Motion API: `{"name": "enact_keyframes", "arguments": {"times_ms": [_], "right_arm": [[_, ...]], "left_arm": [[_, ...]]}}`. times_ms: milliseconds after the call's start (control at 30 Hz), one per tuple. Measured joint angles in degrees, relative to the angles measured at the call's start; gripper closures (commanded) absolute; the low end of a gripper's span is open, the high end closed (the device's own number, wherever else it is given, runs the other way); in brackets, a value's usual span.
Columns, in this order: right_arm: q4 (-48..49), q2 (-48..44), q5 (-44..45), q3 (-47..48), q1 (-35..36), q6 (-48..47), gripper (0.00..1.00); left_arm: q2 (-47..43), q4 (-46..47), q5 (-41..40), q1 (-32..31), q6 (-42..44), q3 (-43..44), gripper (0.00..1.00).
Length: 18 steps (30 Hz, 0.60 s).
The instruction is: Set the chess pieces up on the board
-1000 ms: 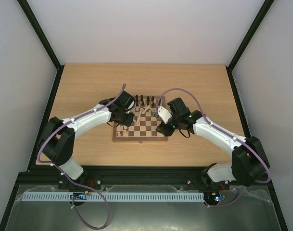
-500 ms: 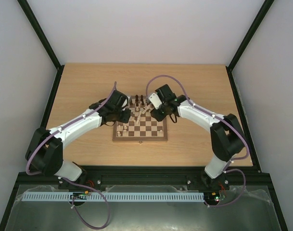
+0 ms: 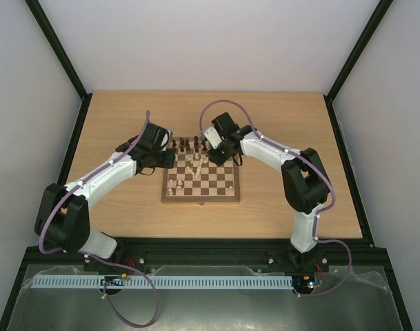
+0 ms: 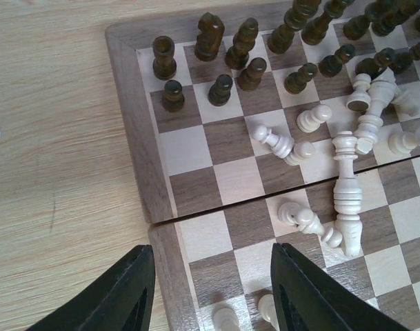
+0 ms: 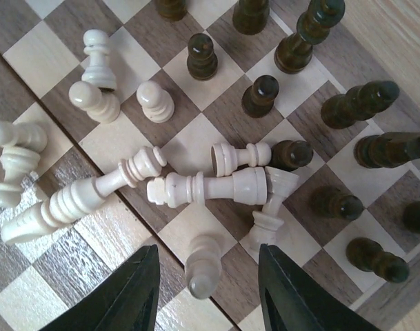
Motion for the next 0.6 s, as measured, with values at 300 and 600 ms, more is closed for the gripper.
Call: {"name": "enact_keyframes", "arguments": {"times_ms": [300,600], "right_arm": [[-2.8,2.8,0.0,1.4,0.0,1.1,0.72],[-4.0,2.5,-0.1,1.2,0.0,1.7,0.92]], "left_arm": [[0.0,0.0,1.0,0.8,0.0,-0.2,0.52],[0.0,0.0,1.1,1.0,0.0,-0.2,0.52]]}}
